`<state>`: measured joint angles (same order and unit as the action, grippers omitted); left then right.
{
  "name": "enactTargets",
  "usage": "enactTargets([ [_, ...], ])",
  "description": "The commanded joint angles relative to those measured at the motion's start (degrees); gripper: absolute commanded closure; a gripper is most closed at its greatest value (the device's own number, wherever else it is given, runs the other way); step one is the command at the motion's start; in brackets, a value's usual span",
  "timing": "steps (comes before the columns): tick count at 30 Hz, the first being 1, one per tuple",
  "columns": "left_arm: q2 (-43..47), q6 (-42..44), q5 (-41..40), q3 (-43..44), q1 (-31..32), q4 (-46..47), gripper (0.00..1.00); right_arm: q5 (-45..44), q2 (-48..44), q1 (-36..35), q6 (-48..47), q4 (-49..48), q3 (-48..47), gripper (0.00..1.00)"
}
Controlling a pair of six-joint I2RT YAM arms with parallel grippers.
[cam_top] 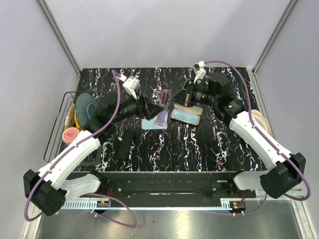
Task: Organize the sunglasses
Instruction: Open the left temple of the sunglasses.
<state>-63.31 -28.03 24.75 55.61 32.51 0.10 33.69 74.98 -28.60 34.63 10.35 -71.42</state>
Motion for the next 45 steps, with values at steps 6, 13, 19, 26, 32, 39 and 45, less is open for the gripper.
enactTargets([
  [6, 7.2, 4.3, 0.1, -0.3, -0.1, -2.6, 0.25, -0.6, -0.4, -0.4, 1.0, -1.5, -2.1, 1.0],
  [13, 8.4, 4.7, 3.8, -2.5, 0.2, -3.9, 0.43, -2.1, 0.3, -0.4, 1.8, -0.6, -3.9, 1.0],
  [19, 8.3, 5.4, 11.5, -2.7, 0.2, -3.6, 0.49, -2.1, 1.2, -0.5, 2.1, -0.3, -4.6, 1.0],
  [26, 7.1, 5.9, 13.9, -2.4, 0.4, -4.8, 0.61, -2.2, 1.7, -0.4, 2.2, -0.2, -4.6, 1.0],
  [32, 6.5, 6.1, 17.2, -1.3, 0.3, -4.8, 0.64, -2.3, 1.9, -0.4, 2.2, -0.2, -4.7, 1.0],
  [39, 5.5, 4.0, 20.9, -0.7, 0.4, -1.3, 0.64, -2.3, 1.8, -0.5, 1.2, -0.9, -4.0, 1.0],
  [45, 1.5, -1.8, 22.7, 1.4, 0.3, -0.6, 0.61, -1.9, 0.4, -0.4, 0.7, -3.8, -1.1, 1.0],
])
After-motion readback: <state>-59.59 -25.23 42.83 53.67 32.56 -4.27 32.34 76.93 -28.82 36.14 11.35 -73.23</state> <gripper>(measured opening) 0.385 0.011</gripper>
